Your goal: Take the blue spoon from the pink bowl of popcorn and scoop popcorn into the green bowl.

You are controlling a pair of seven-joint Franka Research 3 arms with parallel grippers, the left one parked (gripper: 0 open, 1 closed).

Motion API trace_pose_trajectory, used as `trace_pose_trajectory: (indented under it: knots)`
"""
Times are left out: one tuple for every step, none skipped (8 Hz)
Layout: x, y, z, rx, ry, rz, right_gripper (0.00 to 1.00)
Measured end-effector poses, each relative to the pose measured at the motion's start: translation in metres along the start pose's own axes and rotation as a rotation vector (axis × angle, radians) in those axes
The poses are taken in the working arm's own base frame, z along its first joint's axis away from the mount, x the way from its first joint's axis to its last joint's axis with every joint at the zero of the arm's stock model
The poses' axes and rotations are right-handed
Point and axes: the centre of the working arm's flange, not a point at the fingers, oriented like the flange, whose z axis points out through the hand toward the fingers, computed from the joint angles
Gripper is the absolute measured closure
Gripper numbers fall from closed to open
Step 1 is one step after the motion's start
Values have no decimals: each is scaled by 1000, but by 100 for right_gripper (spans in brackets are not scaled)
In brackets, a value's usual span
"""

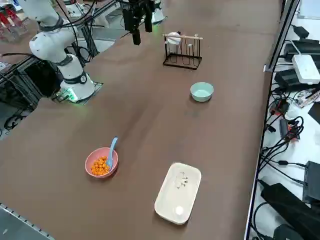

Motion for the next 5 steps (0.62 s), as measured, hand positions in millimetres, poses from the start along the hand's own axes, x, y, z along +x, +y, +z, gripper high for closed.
trace_pose_trajectory:
  knots:
    - [0,0,0,0,0,0,0]
    - [0,0,0,0,0,0,0]
    - [0,0,0,0,0,0,0]
    - [-1,1,1,-5,-6,0,0]
    - [-4,5,4,-49,-43,1,0]
